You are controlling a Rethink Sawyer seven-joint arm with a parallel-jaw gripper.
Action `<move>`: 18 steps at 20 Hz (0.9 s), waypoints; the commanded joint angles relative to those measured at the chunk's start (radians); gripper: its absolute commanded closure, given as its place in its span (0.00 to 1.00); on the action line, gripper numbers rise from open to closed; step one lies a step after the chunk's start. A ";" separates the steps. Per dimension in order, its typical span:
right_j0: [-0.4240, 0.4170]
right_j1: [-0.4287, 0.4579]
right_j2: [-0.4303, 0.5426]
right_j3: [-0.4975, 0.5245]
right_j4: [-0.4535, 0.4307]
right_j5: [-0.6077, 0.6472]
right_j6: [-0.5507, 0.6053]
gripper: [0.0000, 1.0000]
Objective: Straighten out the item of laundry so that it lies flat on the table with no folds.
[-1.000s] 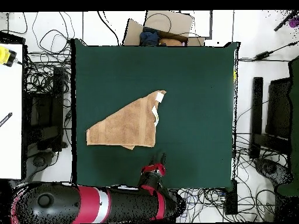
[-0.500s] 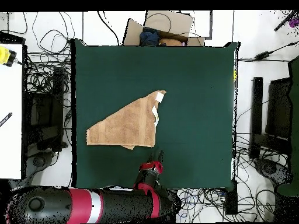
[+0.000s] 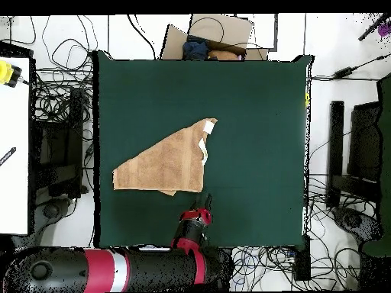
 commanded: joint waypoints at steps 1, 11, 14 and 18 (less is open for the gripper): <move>0.005 0.027 0.083 -0.079 0.076 -0.091 0.095 0.00; -0.008 0.025 0.098 -0.075 0.079 -0.142 0.114 0.00; -0.010 0.023 0.103 -0.078 0.074 -0.135 0.111 0.00; -0.024 0.019 0.118 -0.082 0.058 -0.127 0.126 0.00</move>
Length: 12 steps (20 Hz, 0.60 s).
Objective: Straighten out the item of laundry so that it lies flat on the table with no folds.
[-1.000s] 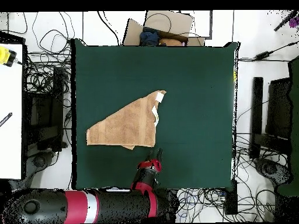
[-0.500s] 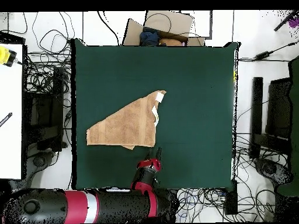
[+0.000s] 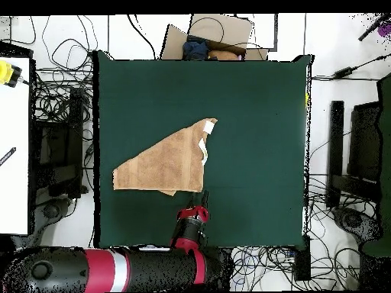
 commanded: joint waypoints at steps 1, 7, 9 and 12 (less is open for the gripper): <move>-0.026 0.019 0.122 -0.084 0.053 -0.051 0.131 0.00; -0.022 0.027 0.115 -0.083 0.068 -0.093 0.123 0.00; -0.024 0.030 0.115 -0.084 0.075 -0.110 0.125 0.00; -0.029 0.025 0.117 -0.089 0.073 -0.107 0.128 0.00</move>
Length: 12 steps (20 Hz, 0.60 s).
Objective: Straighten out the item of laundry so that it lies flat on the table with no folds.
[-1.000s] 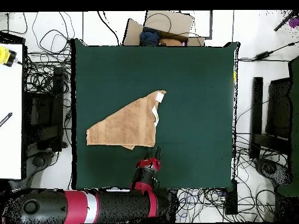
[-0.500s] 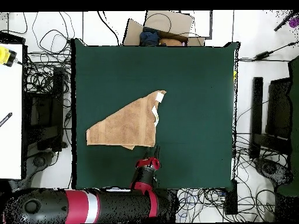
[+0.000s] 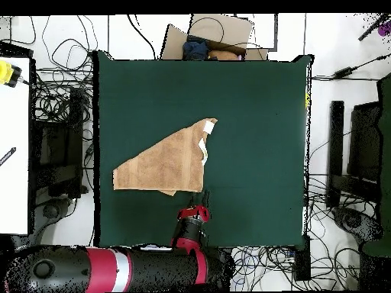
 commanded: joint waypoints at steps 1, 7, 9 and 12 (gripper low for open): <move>-0.022 0.024 0.120 -0.092 0.074 -0.088 0.129 0.00; -0.029 0.016 0.141 -0.104 0.087 -0.068 0.136 0.00; -0.032 0.013 0.146 -0.111 0.086 -0.058 0.138 0.00; -0.037 0.010 0.153 -0.117 0.086 -0.055 0.145 0.00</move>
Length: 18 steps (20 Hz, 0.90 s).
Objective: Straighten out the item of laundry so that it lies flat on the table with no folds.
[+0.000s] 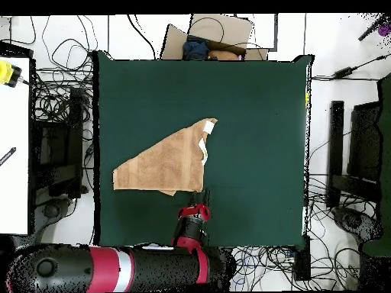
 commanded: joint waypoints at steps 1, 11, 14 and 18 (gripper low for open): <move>-0.027 0.012 0.155 -0.118 0.079 -0.037 0.144 0.00; -0.027 0.016 0.173 -0.129 0.103 -0.037 0.145 0.00; -0.024 0.015 0.176 -0.131 0.110 -0.038 0.145 0.00; -0.023 0.018 0.178 -0.130 0.123 -0.044 0.148 0.00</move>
